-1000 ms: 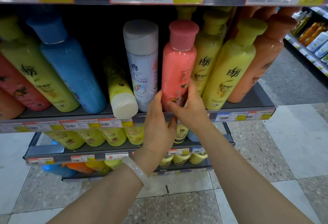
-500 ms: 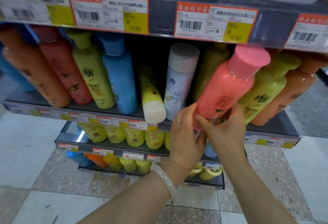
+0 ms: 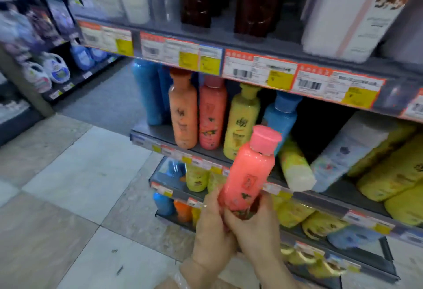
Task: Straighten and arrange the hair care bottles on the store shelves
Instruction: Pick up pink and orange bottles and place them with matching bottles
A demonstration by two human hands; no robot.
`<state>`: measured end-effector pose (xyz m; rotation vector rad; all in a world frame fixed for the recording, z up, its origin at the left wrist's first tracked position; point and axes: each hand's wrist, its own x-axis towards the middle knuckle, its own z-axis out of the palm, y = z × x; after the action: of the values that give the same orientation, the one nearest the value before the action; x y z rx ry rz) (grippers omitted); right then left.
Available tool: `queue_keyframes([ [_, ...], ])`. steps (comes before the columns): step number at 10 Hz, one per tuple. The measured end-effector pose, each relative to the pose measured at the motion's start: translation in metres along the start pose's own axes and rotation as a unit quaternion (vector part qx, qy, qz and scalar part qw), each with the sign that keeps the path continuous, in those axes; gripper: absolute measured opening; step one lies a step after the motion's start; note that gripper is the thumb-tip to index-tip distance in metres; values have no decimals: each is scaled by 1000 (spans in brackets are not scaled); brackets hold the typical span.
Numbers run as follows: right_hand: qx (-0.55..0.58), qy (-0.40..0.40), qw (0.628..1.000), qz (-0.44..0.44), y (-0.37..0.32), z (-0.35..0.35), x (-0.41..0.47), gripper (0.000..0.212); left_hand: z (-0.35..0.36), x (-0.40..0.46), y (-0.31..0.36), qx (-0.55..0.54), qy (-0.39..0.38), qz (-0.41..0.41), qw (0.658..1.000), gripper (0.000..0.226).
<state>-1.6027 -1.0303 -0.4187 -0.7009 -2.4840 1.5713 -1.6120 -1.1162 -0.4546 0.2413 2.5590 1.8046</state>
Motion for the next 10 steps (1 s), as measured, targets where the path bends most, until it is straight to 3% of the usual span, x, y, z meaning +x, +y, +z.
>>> queue_keyframes([
  [1, -25, -22, 999, -15, -30, 55, -6, 52, -55, 16, -22, 44, 55, 37, 997, 59],
  [2, -40, -20, 999, -22, -58, 103, -6, 50, -96, 41, -40, 49, 107, 26, 993, 16],
  [3, -40, -5, 999, -33, -85, 138, -1, 49, -136, 65, -45, -23, 61, 13, 998, 41],
  [6, 69, -14, 993, -98, -130, 177, 44, 50, -195, 158, -57, -84, 3, 48, 995, 48],
  [10, 67, 162, 982, -74, -107, 163, 82, 28, -175, 217, -66, -92, -35, 53, 994, 77],
])
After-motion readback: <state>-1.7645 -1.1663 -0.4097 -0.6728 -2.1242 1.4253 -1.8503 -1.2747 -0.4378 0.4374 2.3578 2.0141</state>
